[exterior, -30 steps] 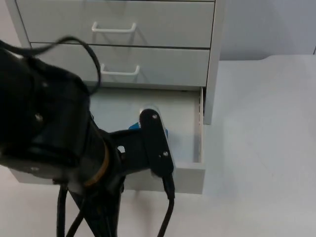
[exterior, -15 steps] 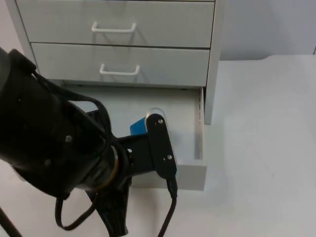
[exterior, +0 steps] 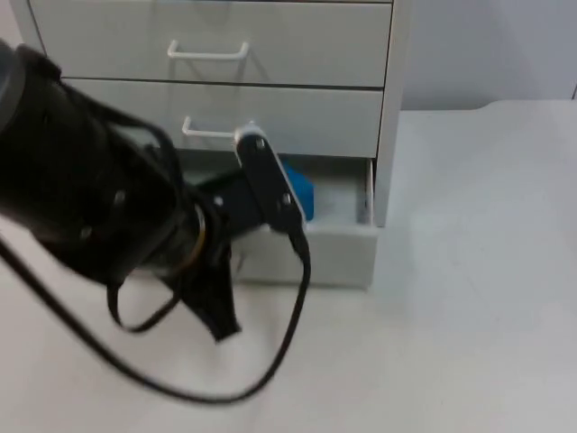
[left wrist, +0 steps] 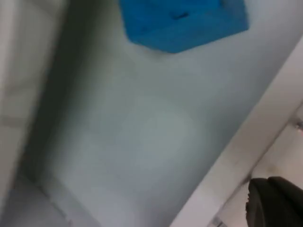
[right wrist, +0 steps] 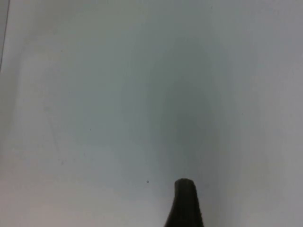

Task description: Open the drawer with the left hand, place the block into the drawer with the right hand, then close the drawer with the left hand.

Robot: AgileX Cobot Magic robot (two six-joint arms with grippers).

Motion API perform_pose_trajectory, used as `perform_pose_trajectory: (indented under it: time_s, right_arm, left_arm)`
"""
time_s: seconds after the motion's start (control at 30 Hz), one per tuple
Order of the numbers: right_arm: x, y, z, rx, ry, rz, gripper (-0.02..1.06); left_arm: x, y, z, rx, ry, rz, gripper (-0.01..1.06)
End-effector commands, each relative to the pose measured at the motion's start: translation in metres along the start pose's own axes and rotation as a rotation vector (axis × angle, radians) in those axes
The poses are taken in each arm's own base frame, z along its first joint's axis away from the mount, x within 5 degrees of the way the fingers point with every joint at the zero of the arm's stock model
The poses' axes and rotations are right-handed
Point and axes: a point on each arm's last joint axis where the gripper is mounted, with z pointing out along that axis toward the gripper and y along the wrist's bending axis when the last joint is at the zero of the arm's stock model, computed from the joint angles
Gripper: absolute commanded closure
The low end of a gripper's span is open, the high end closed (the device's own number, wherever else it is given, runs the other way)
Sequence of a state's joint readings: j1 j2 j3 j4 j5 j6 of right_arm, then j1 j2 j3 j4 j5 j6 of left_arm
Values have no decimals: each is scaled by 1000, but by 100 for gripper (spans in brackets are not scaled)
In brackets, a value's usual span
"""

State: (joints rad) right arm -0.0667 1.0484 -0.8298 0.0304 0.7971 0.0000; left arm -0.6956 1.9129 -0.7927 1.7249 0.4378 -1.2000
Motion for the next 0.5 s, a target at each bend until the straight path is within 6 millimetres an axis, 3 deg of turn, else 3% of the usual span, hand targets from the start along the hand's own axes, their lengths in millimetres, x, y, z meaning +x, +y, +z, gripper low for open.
perform_pose_trajectory:
  time_s: [0.0, 0.3, 0.47]
  right_arm:
    - [0, -1, -1, 6, -10, -12, 46]
    - [-1, -1, -1, 6, -19, -12, 46]
    - [-1, -2, -1, 8, -21, -13, 46]
  left_arm:
    - [-5, 18, 4, -74, -3, -35, 105]
    - [-20, 58, 39, -122, -14, -136, 105]
    - [-24, 64, 56, -115, -18, -158, 105]
